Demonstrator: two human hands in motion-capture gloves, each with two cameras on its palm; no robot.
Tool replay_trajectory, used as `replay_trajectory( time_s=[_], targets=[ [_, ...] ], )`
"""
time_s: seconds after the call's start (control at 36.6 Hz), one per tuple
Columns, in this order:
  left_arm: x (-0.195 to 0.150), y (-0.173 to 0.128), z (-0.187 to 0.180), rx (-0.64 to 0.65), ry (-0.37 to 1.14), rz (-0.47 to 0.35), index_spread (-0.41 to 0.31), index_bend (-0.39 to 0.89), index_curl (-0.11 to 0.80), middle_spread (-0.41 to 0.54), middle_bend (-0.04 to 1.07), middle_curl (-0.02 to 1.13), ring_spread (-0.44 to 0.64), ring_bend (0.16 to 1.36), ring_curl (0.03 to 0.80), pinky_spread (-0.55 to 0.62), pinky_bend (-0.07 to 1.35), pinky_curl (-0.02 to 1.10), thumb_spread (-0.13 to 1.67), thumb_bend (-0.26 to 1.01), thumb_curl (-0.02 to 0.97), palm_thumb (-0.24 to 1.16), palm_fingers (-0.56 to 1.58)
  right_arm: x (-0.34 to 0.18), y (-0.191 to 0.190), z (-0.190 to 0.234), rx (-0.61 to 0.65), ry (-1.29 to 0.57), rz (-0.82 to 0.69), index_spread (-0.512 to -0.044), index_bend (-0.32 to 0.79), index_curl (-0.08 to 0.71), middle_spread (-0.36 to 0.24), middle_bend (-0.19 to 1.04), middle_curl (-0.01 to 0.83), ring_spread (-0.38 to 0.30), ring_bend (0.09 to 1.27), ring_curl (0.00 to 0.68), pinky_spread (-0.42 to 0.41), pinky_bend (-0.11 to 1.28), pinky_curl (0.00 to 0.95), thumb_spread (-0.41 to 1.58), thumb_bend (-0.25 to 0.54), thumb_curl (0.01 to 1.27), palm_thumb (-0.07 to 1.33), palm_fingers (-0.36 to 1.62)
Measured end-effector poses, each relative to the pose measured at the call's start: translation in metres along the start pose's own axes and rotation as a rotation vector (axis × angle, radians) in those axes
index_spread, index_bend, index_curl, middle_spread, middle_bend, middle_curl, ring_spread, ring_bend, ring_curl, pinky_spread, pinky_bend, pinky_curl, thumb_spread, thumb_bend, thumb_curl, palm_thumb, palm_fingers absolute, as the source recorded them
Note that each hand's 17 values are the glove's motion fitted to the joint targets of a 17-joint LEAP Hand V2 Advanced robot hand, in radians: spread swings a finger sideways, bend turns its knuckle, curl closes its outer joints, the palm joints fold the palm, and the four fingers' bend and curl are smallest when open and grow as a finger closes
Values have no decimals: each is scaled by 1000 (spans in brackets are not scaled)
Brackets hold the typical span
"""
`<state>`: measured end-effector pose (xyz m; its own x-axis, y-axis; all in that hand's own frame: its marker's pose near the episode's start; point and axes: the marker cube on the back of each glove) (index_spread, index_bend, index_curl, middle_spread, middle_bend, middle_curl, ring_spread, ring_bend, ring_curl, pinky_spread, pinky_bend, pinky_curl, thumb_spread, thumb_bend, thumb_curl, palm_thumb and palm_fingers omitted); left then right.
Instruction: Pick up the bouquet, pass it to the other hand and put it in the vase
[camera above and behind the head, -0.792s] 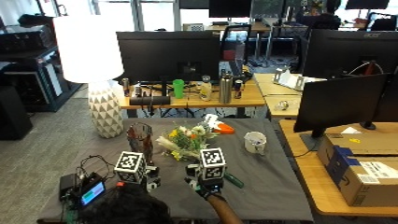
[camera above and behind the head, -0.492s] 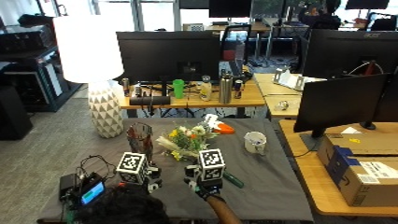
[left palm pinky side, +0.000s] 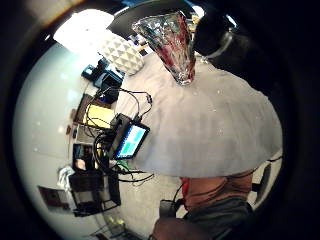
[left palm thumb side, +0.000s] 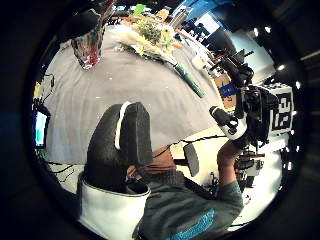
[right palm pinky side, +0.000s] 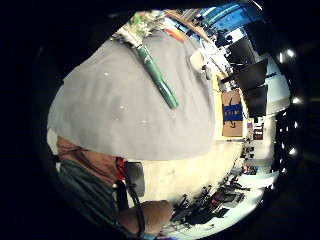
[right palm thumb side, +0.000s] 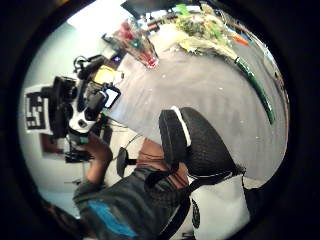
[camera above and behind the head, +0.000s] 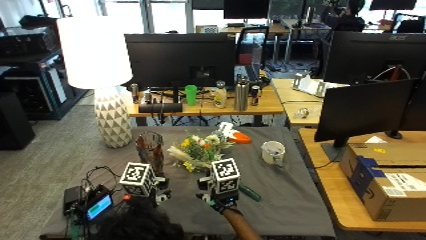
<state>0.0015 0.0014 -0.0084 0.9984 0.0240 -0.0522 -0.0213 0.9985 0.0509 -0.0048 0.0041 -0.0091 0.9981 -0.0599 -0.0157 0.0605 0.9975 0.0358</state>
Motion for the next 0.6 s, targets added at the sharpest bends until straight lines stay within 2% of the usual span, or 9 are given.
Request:
replay_trajectory(
  time_s=[0.19, 0.36, 0.6],
  targets=[
    [2, -1, -2, 51, 25, 5, -131, 157, 306, 4, 166, 277, 129, 475, 272, 307, 306, 296, 1160, -15, 233, 226, 541, 53, -7, 2, 67, 15, 62, -355, 73, 167, 84, 258, 279, 226, 330, 210, 316, 555, 327, 1185, 113, 227, 459, 123],
    [1, 0, -3, 66, 29, -14, -123, 149, 312, 13, 164, 285, 135, 484, 281, 309, 318, 315, 1167, -18, 246, 225, 519, 111, -32, 30, 123, -10, 142, -347, 82, 155, 97, 215, 280, 237, 341, 218, 318, 624, 353, 1153, 85, 246, 500, 33],
    [3, -3, 2, 62, 36, -25, -107, 129, 305, 28, 170, 298, 144, 506, 297, 311, 342, 339, 1167, -19, 261, 220, 485, 175, -48, 70, 89, -78, 274, -321, 79, 138, 123, 186, 283, 258, 309, 215, 317, 692, 370, 1116, 43, 270, 552, -91]
  ],
)
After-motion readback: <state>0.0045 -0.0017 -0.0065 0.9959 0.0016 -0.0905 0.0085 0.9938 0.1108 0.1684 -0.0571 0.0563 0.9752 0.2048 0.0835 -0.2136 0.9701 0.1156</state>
